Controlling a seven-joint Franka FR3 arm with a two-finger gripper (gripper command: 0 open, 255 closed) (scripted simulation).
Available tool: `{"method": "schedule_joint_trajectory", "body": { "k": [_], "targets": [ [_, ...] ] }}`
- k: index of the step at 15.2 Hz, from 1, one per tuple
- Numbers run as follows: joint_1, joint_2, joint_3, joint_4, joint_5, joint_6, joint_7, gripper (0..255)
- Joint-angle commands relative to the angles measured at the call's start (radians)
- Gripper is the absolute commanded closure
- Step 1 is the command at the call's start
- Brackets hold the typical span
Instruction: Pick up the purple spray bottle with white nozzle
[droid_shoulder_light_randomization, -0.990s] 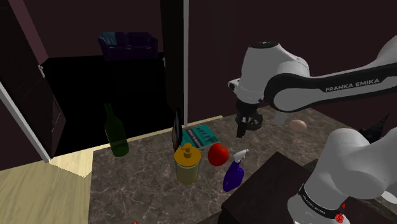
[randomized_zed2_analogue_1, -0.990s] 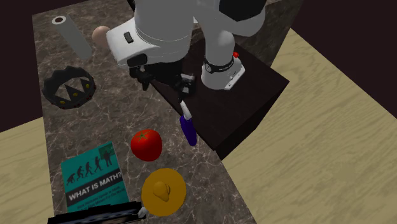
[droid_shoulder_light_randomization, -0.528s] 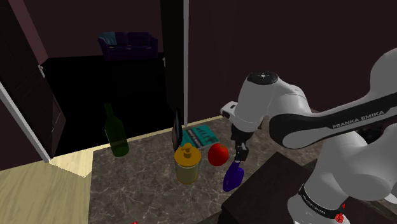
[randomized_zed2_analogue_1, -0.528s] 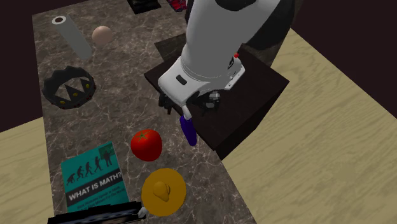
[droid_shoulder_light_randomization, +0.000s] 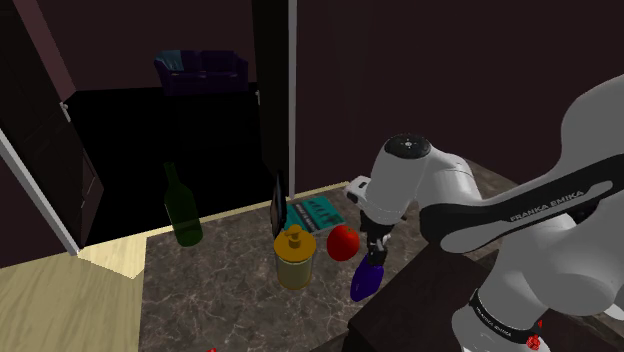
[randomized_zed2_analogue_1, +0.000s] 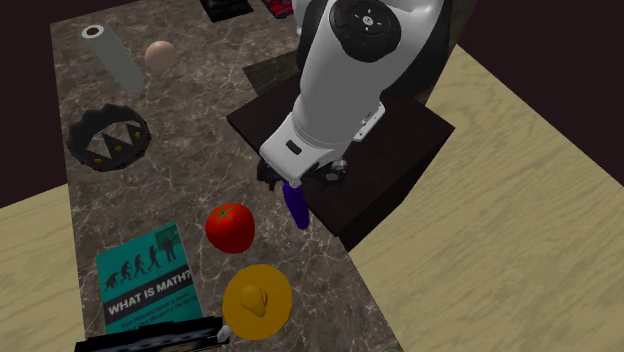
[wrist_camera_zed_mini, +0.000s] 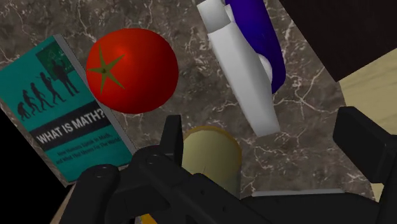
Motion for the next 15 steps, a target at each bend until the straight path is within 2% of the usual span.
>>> {"method": "schedule_joint_trajectory", "body": {
  "k": [1,10,15],
  "targets": [
    [-0.001,0.005,0.002,-0.003,-0.001,0.008,0.003,255],
    [-0.002,0.006,0.001,-0.003,-0.002,0.009,0.002,255],
    [0.011,-0.049,-0.013,0.035,0.012,-0.082,-0.023,255]
  ]
}}
